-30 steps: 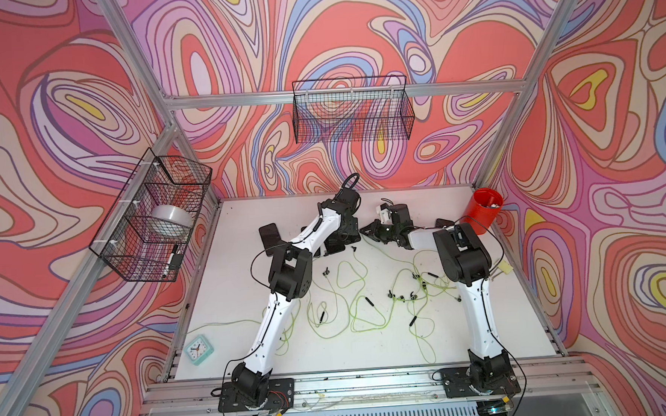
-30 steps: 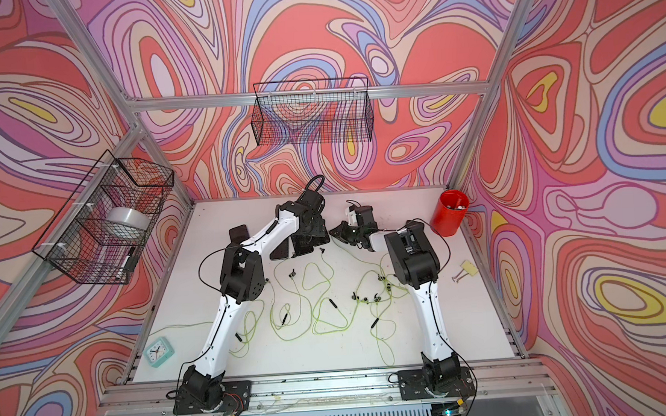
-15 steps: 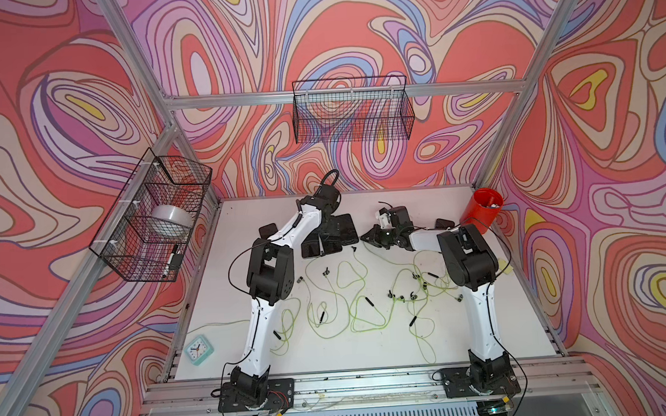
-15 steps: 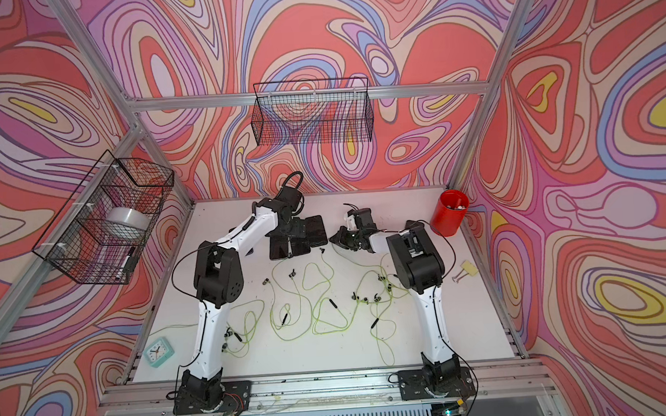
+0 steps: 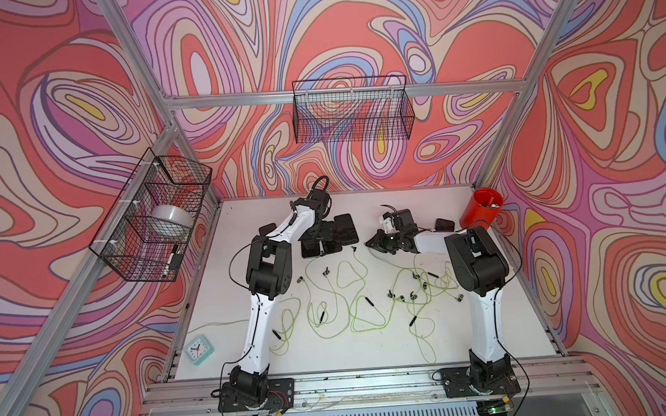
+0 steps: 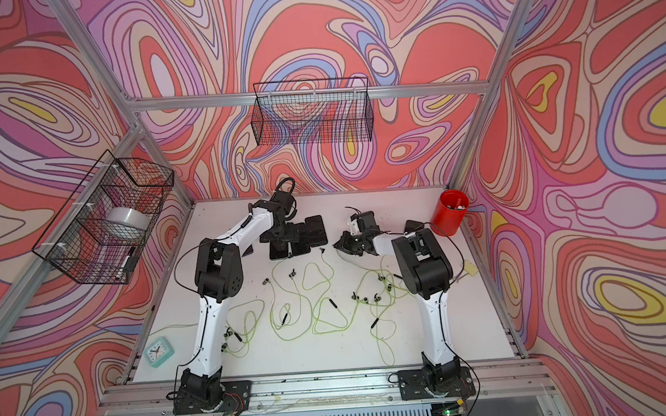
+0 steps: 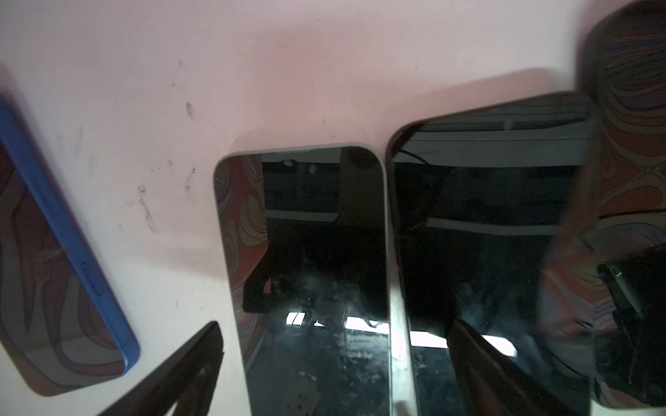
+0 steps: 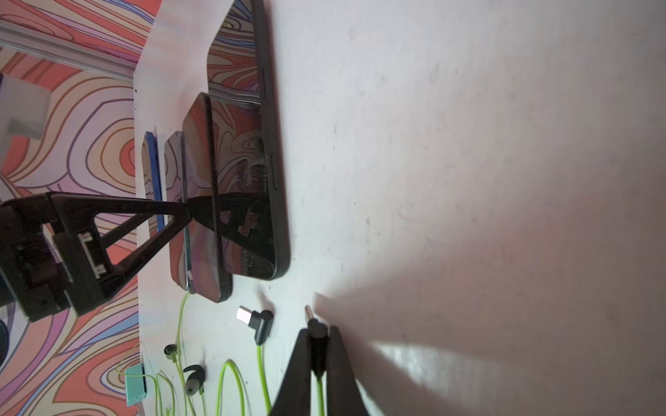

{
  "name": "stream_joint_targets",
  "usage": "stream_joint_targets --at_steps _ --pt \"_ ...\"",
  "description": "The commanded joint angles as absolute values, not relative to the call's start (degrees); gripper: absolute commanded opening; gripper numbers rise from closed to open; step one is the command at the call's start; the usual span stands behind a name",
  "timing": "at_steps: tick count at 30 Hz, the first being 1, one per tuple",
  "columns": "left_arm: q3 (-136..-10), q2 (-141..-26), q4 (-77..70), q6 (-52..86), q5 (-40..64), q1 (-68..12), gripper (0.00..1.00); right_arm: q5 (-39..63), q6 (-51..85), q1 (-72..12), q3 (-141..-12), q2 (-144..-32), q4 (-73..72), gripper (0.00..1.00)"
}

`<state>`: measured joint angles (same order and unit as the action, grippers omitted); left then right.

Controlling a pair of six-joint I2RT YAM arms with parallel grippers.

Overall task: Plug wired earphones into phones
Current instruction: Move the phone to the center of the board, then pick up the phone at the center of the board.

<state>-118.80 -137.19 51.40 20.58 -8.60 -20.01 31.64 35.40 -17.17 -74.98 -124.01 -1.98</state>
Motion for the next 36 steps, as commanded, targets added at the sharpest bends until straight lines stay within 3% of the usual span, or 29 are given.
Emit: stream_joint_targets --at_steps 1,9,17,27,36 --pt "-116.19 -137.12 53.32 20.95 -9.41 -19.23 1.00 29.27 34.37 -16.80 -73.36 -123.29 1.69 0.03" --pt "-110.95 -131.98 50.09 19.81 -6.90 -18.07 1.00 28.92 33.70 -16.52 -73.48 -122.97 2.58 0.03" --pt "-110.68 -134.21 52.60 18.34 -2.70 -16.79 1.00 28.60 33.87 -16.32 -72.98 -122.62 2.36 0.03" --pt "-113.06 -137.74 56.96 17.24 0.33 -16.04 0.91 28.08 33.98 -16.24 -72.26 -121.58 2.24 0.02" --pt "-113.82 -140.27 59.11 16.69 0.78 -15.39 0.74 27.42 33.83 -16.24 -70.75 -120.19 2.27 0.03"
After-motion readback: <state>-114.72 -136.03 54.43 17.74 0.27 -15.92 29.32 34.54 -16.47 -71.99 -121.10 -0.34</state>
